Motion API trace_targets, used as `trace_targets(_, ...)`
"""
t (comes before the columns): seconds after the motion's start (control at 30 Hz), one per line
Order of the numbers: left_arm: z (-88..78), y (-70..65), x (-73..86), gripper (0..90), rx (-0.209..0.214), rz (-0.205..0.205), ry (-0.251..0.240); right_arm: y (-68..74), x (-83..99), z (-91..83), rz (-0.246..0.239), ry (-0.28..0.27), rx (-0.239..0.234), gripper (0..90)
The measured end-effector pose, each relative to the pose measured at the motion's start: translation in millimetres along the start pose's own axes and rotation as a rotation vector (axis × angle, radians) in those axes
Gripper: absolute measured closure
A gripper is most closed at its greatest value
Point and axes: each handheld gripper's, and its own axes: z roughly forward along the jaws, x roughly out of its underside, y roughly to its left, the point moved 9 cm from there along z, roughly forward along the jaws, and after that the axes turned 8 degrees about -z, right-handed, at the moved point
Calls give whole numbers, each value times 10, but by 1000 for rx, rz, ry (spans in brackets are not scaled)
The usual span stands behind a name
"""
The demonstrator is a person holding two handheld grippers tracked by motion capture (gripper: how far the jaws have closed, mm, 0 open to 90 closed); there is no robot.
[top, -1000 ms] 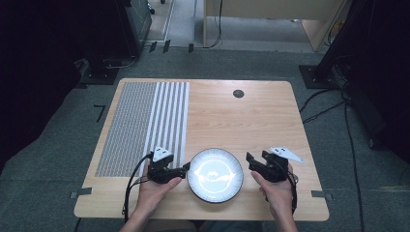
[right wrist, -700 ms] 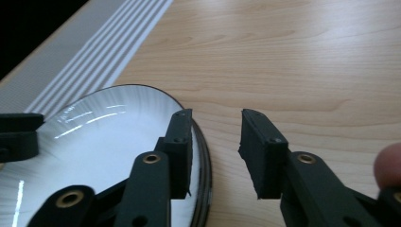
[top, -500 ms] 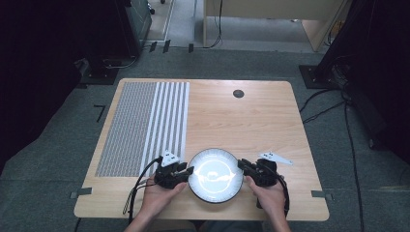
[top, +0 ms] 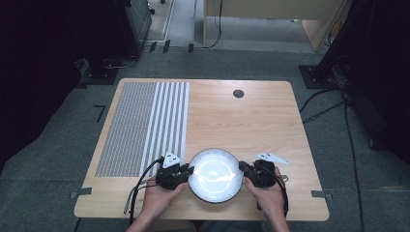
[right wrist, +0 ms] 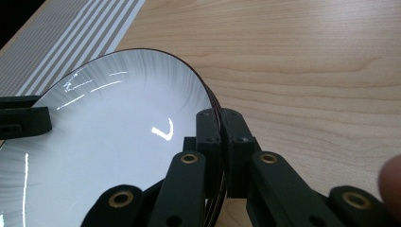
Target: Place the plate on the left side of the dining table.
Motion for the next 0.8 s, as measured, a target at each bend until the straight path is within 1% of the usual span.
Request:
trace_targets(0.1, 3, -2, 2, 749, -6, -3, -6, 2, 0, 1, -3, -5, 8, 883)
trace_targets(0.2, 6, -4, 3, 751, -13, -4, -11, -3, 5, -2, 30, -8, 3, 888)
trace_targets(0.27, 7, -5, 3, 752, -14, -4, -12, -10, 9, -4, 58, -14, -8, 890)
trace_targets(0.4, 8, -1, 5, 752, -7, -12, -7, -17, -5, -20, 94, -29, -36, 894)
trace_targets(0.53, 15, -2, 9, 741, -4, -20, -4, -17, -6, -28, 100, -26, -41, 894)
trace_targets(0.67, 13, -3, 10, 737, -7, -16, -3, -16, -26, -58, 139, -31, -69, 894)
trace_targets(0.77, 14, -3, 9, 738, -10, -12, -7, -14, -28, -69, 141, -24, -71, 893)
trace_targets(0.8, 15, -4, 9, 740, -11, -12, -9, -20, -27, -74, 158, -22, -80, 892)
